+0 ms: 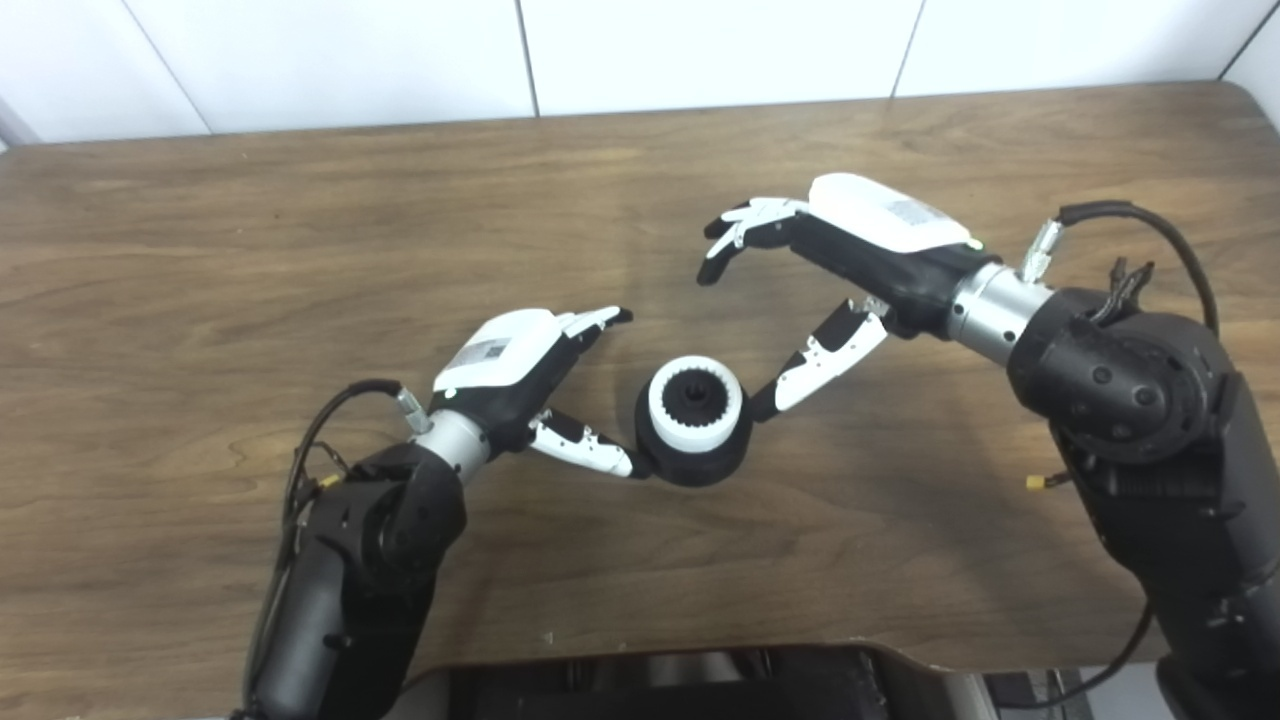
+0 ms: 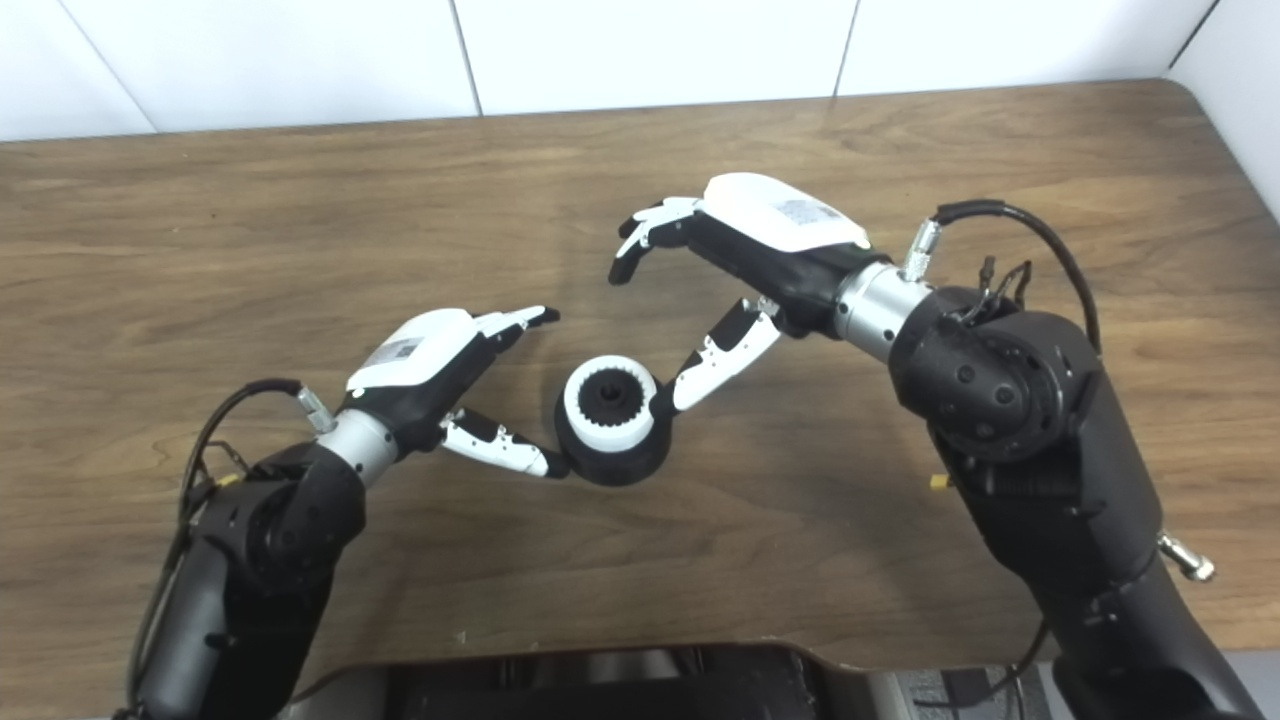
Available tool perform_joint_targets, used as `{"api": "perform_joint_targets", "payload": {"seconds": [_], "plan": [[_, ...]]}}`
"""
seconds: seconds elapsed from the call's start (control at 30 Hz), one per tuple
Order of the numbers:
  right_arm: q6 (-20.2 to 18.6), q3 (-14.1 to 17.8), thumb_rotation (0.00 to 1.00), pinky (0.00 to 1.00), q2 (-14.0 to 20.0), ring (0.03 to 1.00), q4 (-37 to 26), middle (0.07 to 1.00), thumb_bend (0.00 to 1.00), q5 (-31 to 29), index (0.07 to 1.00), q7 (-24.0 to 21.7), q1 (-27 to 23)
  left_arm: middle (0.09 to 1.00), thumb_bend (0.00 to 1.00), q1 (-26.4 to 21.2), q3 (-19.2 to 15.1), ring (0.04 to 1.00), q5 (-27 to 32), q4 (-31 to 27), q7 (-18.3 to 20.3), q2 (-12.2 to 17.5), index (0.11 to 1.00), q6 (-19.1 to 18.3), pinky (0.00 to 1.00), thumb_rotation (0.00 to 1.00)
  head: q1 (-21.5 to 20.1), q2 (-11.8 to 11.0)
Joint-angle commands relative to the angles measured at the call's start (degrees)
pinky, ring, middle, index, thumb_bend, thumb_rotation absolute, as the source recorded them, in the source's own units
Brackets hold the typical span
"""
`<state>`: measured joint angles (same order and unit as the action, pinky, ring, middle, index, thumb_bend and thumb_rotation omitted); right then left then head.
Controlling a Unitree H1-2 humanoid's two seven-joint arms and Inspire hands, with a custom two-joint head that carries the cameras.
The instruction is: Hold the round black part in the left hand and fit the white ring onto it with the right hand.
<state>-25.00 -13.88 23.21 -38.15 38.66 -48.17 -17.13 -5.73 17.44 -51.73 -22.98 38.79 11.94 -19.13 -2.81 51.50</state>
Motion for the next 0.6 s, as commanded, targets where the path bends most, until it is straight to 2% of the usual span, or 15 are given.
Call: {"api": "perform_joint_targets", "payload": {"seconds": [0.0, 0.17, 0.27, 0.37, 0.43, 0.53, 0.57], "plan": [[0.03, 1.21, 0.36, 0.83, 0.93, 0.929, -1.04, 0.881, 1.0, -0.34, 0.715, 1.71, -1.6, 0.949, 1.0, -1.21, -1.76, 0.951, 0.25, -1.9, 1.04, 2.15, 0.96, -2.2, 0.96, 0.42, -0.07, 0.03], [0.02, 1.75, 0.37, 0.83, 1.29, 0.924, -1.14, 0.882, 1.0, -0.94, 0.725, 1.41, -1.41, 0.97, 1.0, -1.15, -4.46, 0.961, 4.62, -7.6, 5.98, 5.26, 0.97, -6.18, 0.94, 0.41, 0.0, -0.71], [0.32, 2.44, 0.38, 0.82, 1.92, 0.922, -1.5, 0.885, 1.0, -1.75, 0.739, 1.63, -0.6, 0.96, 1.0, 0.52, -6.7, 0.943, 8.69, -10.55, 5.59, 7.1, 0.956, -6.5, 0.87, 0.38, -0.21, -1.25], [-0.95, 4.62, 0.39, 0.82, 1.71, 0.921, -2.6, 0.892, 1.0, -2.83, 0.77, 2.01, 1.47, 0.938, 1.0, 3.64, -10.77, 0.916, 14.74, -12.32, 1.76, 7.05, 0.93, -5.53, 0.8, 0.41, -0.67, -1.84], [-1.8, 8.57, 0.37, 0.83, -1.04, 0.923, -3.13, 0.916, 1.0, -3.94, 0.833, 1.4, 3.81, 0.93, 0.99, 5.91, -14.32, 0.911, 19.45, -12.56, -2.16, 6.11, 0.909, -3.88, 0.78, 0.44, -0.85, -2.22], [-1.92, 13.79, 0.34, 0.84, -5.34, 0.923, -2.92, 0.947, 1.0, -4.96, 0.914, 1.24, 6.74, 0.905, 0.88, 8.11, -18.51, 0.884, 24.87, -11.64, -8.15, 3.91, 0.897, -0.95, 0.78, 0.49, -0.89, -2.62], [-1.92, 15.03, 0.39, 0.84, -6.48, 0.92, -2.72, 0.952, 0.95, -4.84, 0.93, 1.54, 7.64, 0.893, 0.83, 8.8, -20.01, 0.876, 26.91, -11.13, -10.42, 2.79, 0.885, -0.01, 0.8, 0.47, -0.86, -2.73]]}}
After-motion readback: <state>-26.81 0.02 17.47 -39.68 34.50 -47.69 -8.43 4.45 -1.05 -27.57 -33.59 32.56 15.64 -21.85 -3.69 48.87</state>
